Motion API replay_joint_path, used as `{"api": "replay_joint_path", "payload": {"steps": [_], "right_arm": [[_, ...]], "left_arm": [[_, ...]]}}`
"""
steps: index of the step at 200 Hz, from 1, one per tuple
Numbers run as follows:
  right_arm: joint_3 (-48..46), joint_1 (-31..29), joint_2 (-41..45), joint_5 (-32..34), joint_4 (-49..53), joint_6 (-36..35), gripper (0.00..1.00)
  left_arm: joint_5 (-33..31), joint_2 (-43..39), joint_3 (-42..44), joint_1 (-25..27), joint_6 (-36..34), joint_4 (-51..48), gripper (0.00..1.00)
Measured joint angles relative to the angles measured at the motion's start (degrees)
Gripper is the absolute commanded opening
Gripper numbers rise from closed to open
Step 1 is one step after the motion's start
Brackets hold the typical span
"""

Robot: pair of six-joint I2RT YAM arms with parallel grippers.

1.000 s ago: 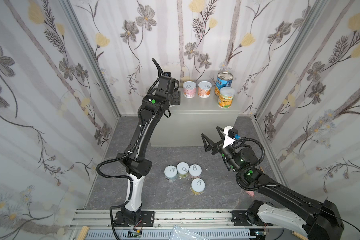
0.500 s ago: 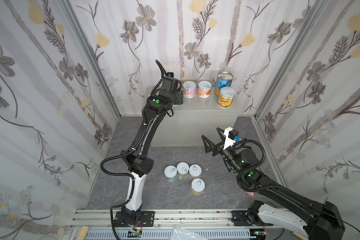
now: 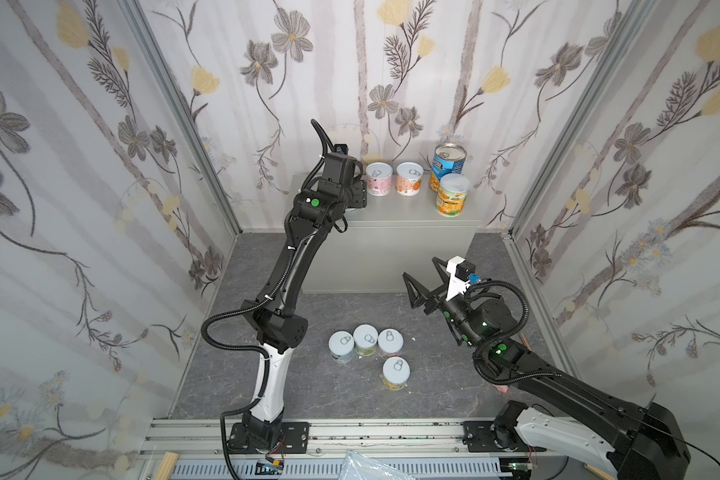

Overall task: Place and organize the canned foods onto the counter
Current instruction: 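Lower the teal-labelled can onto the cabinet top beside the pink can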

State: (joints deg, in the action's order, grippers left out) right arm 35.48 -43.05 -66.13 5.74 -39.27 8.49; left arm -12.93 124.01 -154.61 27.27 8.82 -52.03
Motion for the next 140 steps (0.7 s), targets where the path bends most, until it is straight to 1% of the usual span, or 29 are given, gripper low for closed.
{"api": "replay_joint_path", "payload": {"steps": [36, 54, 99, 140], "right_arm": [[-0.4, 0.0, 0.1, 0.0, 0.0, 0.0, 1.0], [-0.6, 0.0, 0.2, 0.0, 0.0, 0.0, 1.0], [-0.7, 0.0, 0.5, 0.0, 0.0, 0.0, 1.0], [-0.9, 0.0, 0.9, 0.1, 0.0, 0.0, 1.0]], "left_arm": [[0.1, 0.0, 0.0, -0.2, 0.0, 0.2, 0.71], [0.1, 0.1, 0.0, -0.3, 0.0, 0.5, 0.78], [0.9, 0.6, 0.0, -1.4, 0.0, 0.9, 0.85], [1.3, 0.7, 0.0, -1.6, 0.2, 1.3, 0.89]]}}
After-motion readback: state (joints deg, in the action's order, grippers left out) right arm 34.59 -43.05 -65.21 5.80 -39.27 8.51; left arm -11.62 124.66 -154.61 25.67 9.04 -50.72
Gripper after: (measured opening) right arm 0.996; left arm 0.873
